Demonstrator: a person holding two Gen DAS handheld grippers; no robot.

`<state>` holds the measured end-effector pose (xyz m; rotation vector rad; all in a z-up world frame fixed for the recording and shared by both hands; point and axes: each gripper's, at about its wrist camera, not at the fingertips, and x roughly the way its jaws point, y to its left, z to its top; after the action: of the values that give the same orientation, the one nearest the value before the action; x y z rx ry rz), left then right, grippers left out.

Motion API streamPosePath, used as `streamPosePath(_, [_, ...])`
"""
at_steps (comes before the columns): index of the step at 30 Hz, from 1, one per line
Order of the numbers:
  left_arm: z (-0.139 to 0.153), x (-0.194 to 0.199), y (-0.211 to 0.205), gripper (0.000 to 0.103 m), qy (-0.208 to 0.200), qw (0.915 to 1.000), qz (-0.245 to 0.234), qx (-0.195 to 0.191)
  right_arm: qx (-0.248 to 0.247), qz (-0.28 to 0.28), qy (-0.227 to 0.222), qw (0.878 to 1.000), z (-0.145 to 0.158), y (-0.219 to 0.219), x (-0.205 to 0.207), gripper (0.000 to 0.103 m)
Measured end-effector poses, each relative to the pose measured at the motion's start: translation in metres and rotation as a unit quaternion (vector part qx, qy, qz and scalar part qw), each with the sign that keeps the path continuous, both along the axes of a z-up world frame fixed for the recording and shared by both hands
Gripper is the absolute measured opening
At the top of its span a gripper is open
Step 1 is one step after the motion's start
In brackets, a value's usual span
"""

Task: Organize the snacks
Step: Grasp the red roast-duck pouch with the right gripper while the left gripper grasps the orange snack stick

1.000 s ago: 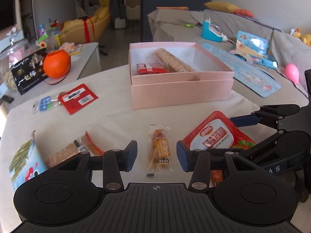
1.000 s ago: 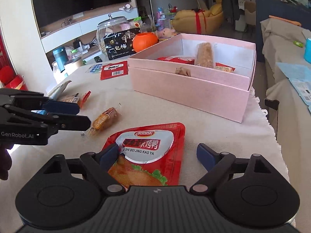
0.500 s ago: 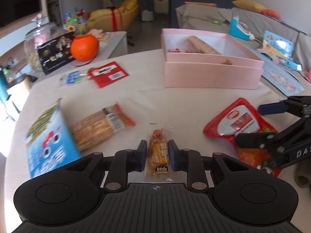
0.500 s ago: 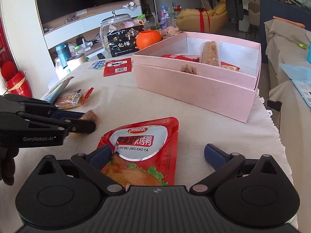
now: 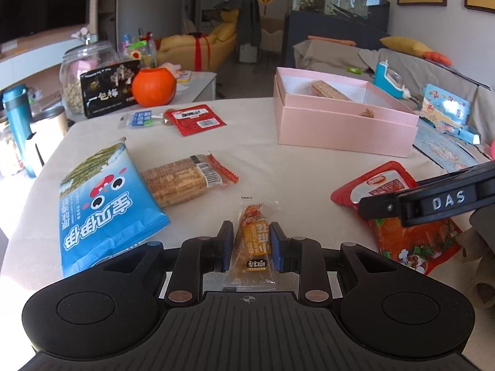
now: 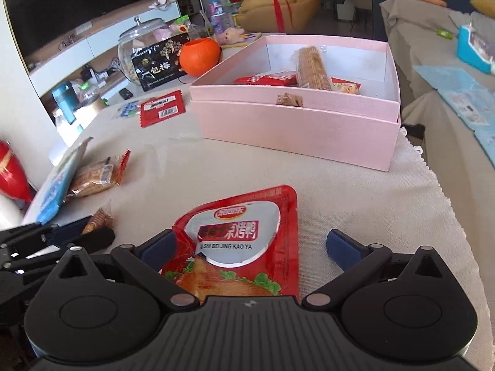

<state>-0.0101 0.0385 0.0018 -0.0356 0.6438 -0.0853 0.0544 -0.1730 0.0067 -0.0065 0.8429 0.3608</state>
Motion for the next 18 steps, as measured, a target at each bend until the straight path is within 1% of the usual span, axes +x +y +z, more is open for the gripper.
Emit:
streamPosePath(3, [-0.001, -0.001, 0.002, 0.031, -0.001, 1.0, 0.0, -0.007, -0.047, 0.001, -0.017, 0.999, -0.005, 0.017, -0.004, 0.103])
streamPosePath(5, [-0.001, -0.001, 0.003, 0.031, -0.001, 0.9999, 0.0, -0.011, -0.058, 0.013, -0.023, 0.998, -0.006, 0.022, -0.008, 0.103])
streamPosePath(9, [-0.002, -0.001, 0.006, 0.031, -0.001, 0.9998, 0.0, -0.018, -0.057, 0.02, -0.009, 0.998, -0.003, 0.022, -0.004, 0.103])
streamPosePath(11, [-0.002, -0.001, 0.007, 0.031, -0.001, 0.9998, 0.0, -0.021, -0.049, 0.015, 0.001, 0.999, -0.001, 0.02, -0.001, 0.103])
streamPosePath(13, [-0.002, -0.001, 0.008, 0.031, -0.002, 0.9997, 0.0, -0.024, -0.053, 0.013, 0.006, 0.998, 0.0, 0.023, 0.001, 0.103])
streamPosePath(15, [-0.002, -0.001, 0.008, 0.031, -0.002, 0.9997, 0.0, -0.024, -0.07, 0.023, 0.0, 0.997, 0.0, 0.027, -0.002, 0.098])
streamPosePath(17, [-0.002, -0.001, 0.009, 0.031, -0.002, 0.9997, 0.0, -0.025, -0.077, 0.05, -0.011, 0.996, 0.003, 0.03, -0.009, 0.086])
streamPosePath(18, [-0.002, -0.001, 0.009, 0.031, -0.002, 0.9996, 0.0, -0.027, -0.081, 0.06, -0.013, 0.995, 0.005, 0.03, -0.011, 0.085])
